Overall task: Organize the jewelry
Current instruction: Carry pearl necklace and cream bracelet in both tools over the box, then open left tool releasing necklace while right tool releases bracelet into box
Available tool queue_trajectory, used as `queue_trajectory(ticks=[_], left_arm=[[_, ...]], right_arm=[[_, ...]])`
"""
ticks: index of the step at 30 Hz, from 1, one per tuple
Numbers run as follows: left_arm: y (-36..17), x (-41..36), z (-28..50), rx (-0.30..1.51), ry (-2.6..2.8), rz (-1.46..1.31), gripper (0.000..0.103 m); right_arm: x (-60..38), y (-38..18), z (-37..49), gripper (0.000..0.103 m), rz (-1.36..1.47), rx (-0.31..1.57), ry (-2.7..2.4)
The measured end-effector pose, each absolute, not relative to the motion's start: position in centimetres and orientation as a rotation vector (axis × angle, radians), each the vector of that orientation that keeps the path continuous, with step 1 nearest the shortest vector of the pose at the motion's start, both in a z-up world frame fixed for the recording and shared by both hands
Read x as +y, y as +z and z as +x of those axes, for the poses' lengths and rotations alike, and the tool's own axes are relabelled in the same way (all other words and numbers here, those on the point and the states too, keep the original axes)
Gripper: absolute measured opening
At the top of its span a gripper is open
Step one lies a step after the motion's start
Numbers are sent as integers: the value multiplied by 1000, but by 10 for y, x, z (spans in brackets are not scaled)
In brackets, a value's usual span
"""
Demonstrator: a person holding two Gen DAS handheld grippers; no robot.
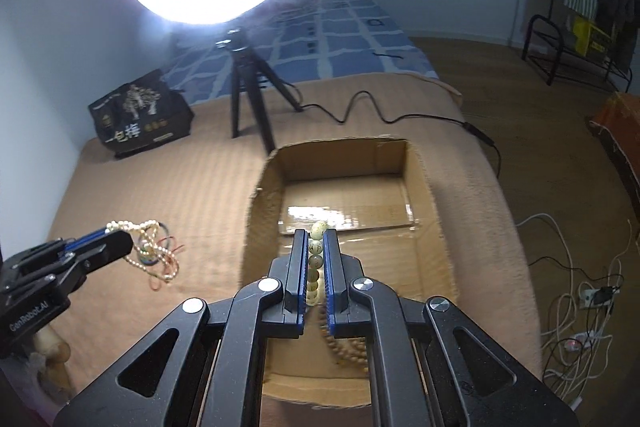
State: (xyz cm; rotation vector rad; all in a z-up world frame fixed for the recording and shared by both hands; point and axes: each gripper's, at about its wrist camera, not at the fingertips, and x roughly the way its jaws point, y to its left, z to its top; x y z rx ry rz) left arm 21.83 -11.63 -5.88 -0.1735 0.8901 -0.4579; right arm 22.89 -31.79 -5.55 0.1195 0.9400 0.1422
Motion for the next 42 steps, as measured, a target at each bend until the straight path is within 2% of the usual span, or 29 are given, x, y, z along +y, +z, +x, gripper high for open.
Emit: queue_trajectory(ticks=[16,36,38,40,42], left_arm=[[-79,-180,264,921,-509,-165,5],[-95,-189,277,949,-466,-113,6],[-96,-187,277,952,-465,-113,9],[-96,-185,276,949,-452,-106,36],[-96,-181,275,944,-447,-118,37]], right_arm=[[-354,-79,253,6,172,975,90],[-363,-91,261,6,199,1004,55],[-364,-92,261,14,204,1010,48],[-364,-92,261,40,210,1007,45],[-364,-91,259,47,209,994,34]])
